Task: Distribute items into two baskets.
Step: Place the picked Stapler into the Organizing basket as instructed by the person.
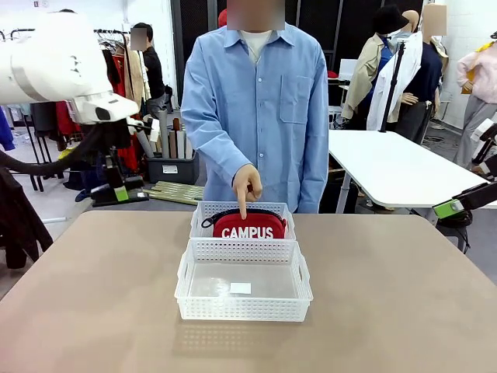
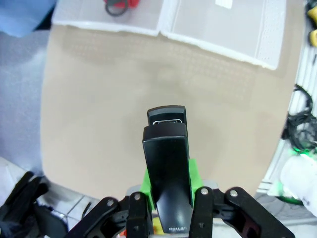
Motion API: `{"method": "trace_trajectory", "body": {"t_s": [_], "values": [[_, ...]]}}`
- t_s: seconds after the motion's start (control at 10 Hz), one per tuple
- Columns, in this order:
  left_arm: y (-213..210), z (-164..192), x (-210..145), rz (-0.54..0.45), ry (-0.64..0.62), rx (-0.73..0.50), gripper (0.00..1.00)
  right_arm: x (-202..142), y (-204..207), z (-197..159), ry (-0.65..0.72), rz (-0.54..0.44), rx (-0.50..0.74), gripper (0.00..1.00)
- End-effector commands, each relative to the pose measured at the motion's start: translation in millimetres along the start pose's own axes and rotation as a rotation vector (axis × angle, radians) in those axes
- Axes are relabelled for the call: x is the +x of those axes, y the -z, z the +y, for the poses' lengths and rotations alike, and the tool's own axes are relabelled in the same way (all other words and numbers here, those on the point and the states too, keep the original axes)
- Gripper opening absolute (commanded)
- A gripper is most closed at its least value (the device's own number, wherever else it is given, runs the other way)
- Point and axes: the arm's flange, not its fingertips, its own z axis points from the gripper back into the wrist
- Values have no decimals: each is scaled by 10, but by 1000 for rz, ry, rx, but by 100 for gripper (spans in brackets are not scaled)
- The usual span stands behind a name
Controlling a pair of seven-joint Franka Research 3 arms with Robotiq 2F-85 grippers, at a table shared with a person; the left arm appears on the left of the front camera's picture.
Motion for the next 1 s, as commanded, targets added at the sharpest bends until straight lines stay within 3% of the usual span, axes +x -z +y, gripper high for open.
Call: {"method": "trace_trajectory", "body": {"t_s": [0.0, 0.2, 0.7, 0.9], "values": [[17, -185, 99, 31, 9, 47, 5, 13, 1, 7, -4, -13, 5, 100], [96, -328, 242, 38, 63, 34, 5, 13, 1, 7, -4, -13, 5, 100], [334, -502, 524, -78, 215, -52, 5, 13, 1, 7, -4, -13, 5, 100], [409, -614, 764, -59, 297, -37, 5, 13, 1, 7, -4, -13, 5, 100]]}}
